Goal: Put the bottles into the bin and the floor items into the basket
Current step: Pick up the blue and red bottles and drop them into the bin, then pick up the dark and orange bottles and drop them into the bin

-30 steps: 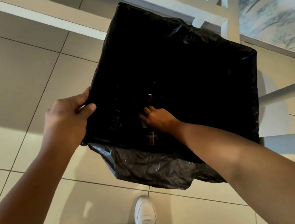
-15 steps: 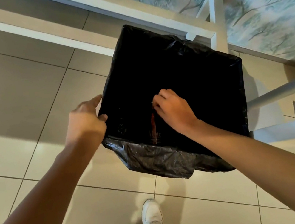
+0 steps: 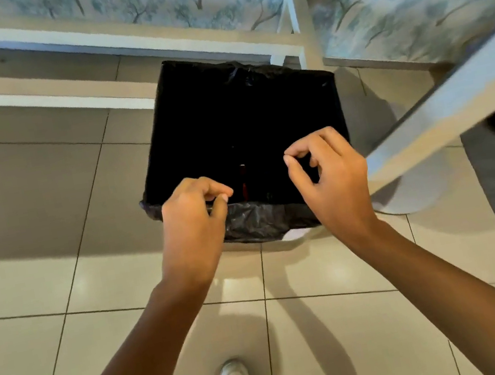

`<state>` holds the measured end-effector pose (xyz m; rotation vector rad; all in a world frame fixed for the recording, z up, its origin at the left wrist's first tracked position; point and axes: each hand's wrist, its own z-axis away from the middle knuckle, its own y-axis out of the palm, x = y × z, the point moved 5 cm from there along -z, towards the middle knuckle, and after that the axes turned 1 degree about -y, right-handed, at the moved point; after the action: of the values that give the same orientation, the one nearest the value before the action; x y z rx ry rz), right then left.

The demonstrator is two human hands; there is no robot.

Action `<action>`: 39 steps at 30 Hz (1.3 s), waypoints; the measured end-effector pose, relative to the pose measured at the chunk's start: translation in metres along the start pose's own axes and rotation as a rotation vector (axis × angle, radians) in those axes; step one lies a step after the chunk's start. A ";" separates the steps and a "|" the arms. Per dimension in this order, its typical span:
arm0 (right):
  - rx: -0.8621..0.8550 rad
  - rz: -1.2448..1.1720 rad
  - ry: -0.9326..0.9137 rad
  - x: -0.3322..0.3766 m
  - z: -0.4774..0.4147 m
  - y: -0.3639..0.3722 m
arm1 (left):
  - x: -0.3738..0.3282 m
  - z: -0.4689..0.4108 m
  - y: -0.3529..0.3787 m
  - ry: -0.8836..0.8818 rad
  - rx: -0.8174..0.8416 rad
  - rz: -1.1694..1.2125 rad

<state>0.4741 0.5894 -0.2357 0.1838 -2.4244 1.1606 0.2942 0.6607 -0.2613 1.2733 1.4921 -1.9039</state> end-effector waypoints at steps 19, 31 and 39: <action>-0.082 0.300 0.525 -0.068 0.322 -0.352 | -0.178 0.311 0.182 0.119 0.422 0.041; -0.303 0.433 1.167 -0.070 0.634 -0.511 | -0.217 0.541 0.327 0.066 0.862 -0.017; -0.237 0.437 1.548 -0.120 0.829 -0.501 | -0.171 0.659 0.476 0.226 1.240 -0.185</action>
<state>0.4563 -0.3747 -0.3891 -0.9854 -1.1367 0.6386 0.4762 -0.1422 -0.3690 1.8684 0.3504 -3.0312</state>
